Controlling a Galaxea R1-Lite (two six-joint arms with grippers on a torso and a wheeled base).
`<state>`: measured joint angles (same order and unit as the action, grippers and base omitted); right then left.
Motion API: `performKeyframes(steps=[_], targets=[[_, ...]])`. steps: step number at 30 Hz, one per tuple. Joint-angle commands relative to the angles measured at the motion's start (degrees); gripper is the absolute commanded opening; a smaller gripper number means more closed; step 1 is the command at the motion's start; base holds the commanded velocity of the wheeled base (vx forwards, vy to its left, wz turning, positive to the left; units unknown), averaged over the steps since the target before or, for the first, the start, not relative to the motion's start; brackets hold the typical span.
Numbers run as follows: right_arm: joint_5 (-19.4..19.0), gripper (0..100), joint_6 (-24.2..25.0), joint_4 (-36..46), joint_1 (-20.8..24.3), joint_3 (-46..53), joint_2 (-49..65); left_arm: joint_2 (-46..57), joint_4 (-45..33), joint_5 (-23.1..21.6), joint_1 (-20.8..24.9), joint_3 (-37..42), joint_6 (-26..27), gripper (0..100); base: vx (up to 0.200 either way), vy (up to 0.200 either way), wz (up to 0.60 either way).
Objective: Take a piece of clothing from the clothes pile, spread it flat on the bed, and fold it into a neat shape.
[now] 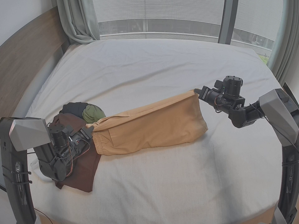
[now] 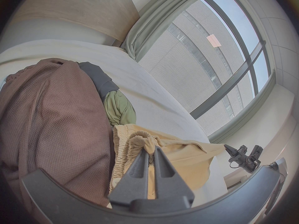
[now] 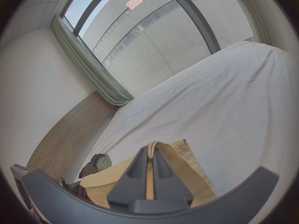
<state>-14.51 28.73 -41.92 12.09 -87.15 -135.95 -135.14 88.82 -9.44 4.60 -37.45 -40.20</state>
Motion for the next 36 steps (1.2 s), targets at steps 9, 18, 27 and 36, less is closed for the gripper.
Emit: performKeyframes(steps=[9,18,27,36], targets=[[-0.1,0,0.2,-1.5,0.0,-2.2,-4.0,-2.5,0.0,-0.2,-0.8,-2.0,0.2,0,0.0,0.0,0.0],[-0.1,100,0.4,-2.2,0.0,-2.5,-4.1,-2.6,0.0,-0.5,-0.7,-2.1,0.3,0,0.0,0.0,0.0],[1.8,100,0.4,-5.9,-0.1,-2.8,-5.6,-1.8,0.0,1.1,-1.6,-5.0,0.0,100,0.0,0.0,0.0],[1.9,100,0.4,-5.6,0.6,5.5,0.3,-0.2,0.0,1.9,-1.3,-3.9,0.0,100,0.0,0.0,0.0]])
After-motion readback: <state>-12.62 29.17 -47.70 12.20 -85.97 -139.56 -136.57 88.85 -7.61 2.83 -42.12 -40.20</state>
